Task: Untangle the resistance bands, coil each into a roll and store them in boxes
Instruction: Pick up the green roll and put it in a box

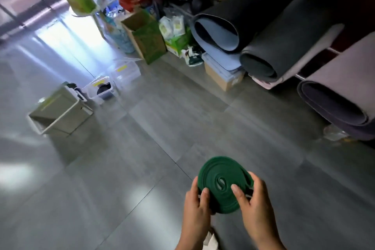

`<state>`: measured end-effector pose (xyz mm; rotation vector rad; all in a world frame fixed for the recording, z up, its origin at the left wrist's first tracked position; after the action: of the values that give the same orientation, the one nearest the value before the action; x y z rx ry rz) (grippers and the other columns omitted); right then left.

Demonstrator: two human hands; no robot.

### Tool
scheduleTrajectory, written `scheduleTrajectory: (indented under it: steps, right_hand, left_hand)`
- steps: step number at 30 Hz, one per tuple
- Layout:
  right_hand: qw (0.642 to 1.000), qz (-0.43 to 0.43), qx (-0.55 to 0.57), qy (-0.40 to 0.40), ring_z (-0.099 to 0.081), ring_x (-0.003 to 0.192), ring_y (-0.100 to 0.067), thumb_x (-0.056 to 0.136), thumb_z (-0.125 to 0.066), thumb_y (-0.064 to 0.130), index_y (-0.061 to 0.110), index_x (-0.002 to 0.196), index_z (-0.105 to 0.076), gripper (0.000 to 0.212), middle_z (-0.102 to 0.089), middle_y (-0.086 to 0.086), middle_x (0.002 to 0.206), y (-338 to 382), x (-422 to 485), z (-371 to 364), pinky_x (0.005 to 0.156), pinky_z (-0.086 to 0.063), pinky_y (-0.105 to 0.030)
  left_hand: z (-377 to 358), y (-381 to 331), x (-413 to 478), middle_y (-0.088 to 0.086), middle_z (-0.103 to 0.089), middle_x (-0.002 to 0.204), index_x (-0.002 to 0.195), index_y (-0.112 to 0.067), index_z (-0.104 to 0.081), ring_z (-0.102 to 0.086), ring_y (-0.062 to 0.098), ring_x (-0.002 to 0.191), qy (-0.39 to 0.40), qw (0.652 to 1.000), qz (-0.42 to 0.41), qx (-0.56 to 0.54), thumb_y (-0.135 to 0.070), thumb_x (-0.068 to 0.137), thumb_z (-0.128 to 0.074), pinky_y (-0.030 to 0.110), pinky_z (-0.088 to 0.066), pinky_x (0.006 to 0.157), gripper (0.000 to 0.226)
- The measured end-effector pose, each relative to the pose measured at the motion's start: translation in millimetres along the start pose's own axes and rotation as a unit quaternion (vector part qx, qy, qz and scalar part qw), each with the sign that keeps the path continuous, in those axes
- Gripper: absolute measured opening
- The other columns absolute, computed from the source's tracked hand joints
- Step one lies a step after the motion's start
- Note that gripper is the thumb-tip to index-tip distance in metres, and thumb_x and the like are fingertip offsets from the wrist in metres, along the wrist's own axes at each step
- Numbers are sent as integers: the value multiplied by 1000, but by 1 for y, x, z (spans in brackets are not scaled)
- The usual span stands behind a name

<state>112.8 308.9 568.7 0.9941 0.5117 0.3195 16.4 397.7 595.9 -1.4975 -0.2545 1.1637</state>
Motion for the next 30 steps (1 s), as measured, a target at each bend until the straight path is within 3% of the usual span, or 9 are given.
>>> scheduleTrajectory:
  steps: [2,5,7,10,12,16,19,22,30]
  right_hand:
    - [1000,5,8,12,-58,71,-4,70,-59,63,12,119,-47,72,-55,-4,111,29,16,-20,66,-47,-16]
    - [999,13,-9,52,-55,70,-13,79,-66,29,4,118,-49,49,-50,-7,107,69,50,-46,76,-50,-44]
    - [996,34,-30,74,-53,70,-11,81,-64,15,3,117,-49,40,-46,-4,102,92,77,-66,74,-47,-41]
    - [993,56,-29,104,-55,75,-19,81,-63,22,8,111,-49,36,-42,7,91,129,118,-99,68,-42,-31]
    - [989,75,-40,122,-55,78,-26,77,-61,33,13,107,-48,38,-41,10,89,156,143,-119,66,-42,-31]
    - [975,83,-86,186,-47,76,-18,83,-63,20,11,110,-48,32,-41,-3,101,202,191,-162,69,-37,-32]
    - [962,106,-108,226,-45,69,-6,83,-62,21,9,116,-48,38,-38,-2,104,233,223,-205,69,-35,-32]
    - [949,118,-125,264,-44,73,-13,82,-63,20,6,117,-48,41,-38,-2,105,260,248,-253,70,-35,-33]
    - [940,145,-142,274,-52,104,-39,78,-70,15,-7,112,-53,43,-46,-12,103,338,322,-411,73,-30,-32]
  left_hand:
    - [23,-21,17,4,-57,63,99,-40,-54,-49,5,45,-15,1000,-7,-3,-1,93,-41,24,-43,49,42]
    - [54,-47,48,12,-61,79,101,-43,-51,-50,5,48,-39,999,0,-15,-5,94,-43,21,-43,48,39]
    - [72,-59,73,14,-62,92,108,-43,-51,-51,7,56,-60,998,4,-21,-10,94,-44,20,-42,49,36]
    - [97,-79,112,19,-56,109,127,-37,-43,-54,15,69,-99,994,30,-35,-18,95,-45,17,-43,51,37]
    - [114,-99,135,21,-55,111,120,-42,-44,-54,14,66,-120,991,29,-46,-18,95,-44,18,-44,50,34]
    - [152,-126,178,20,-56,111,116,-40,-45,-54,13,68,-152,982,49,-97,-16,96,-43,19,-45,48,32]
    - [183,-139,209,-1,-69,90,114,-32,-48,-63,4,64,-176,968,51,-169,-7,96,-41,17,-46,47,32]
    - [221,-151,243,-22,-70,71,107,-31,-48,-67,2,70,-201,956,51,-206,-1,95,-38,13,-49,56,34]
    - [345,-173,374,3,-63,102,108,-26,-51,-62,20,88,-232,941,56,-239,-2,95,-38,21,-53,52,30]
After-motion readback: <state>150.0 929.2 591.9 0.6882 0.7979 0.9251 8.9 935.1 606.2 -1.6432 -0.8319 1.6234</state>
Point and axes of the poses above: each hand's wrist, its own x-axis towards the middle knuckle, its own z-axis out of the back of the hand, y = z × x, the point moved 1 cm from there along x, towards the middle knuckle
